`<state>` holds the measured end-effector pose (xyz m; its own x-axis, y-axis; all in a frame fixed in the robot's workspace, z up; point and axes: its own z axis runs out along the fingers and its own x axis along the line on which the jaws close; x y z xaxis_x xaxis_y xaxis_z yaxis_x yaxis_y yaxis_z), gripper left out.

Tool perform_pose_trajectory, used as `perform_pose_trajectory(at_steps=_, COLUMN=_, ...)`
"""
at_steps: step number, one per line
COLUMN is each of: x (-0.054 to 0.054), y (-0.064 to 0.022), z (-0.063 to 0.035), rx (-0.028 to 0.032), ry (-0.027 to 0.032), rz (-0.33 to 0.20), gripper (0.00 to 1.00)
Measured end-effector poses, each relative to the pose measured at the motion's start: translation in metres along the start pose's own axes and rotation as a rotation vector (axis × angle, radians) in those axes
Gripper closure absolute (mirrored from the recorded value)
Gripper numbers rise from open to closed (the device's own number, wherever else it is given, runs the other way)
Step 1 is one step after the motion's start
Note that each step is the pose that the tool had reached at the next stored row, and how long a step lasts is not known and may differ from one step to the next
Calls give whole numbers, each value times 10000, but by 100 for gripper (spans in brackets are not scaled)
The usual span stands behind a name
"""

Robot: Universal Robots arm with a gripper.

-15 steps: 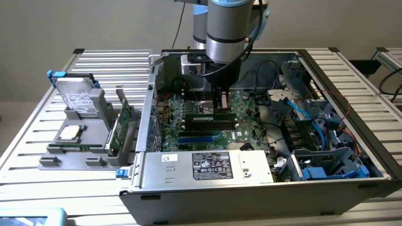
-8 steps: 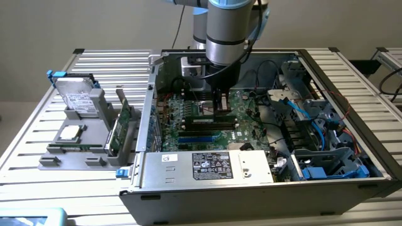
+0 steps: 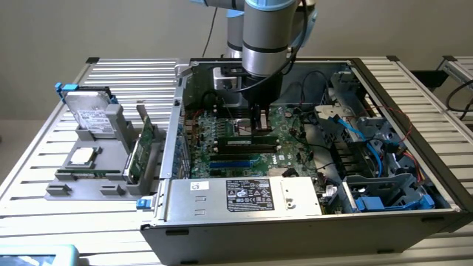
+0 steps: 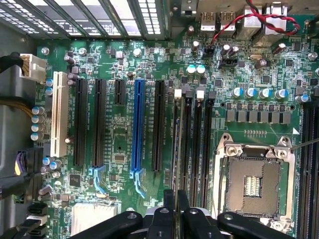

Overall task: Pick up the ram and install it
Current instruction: 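Insert the ram into the slot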

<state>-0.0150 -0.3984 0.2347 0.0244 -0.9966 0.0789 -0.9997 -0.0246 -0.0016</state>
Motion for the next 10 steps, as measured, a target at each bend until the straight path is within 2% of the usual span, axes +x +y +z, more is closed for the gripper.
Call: perform_pose_trajectory(at_steps=10, x=-11, y=-1, z=23, rx=15, ry=14, rz=1, gripper=86)
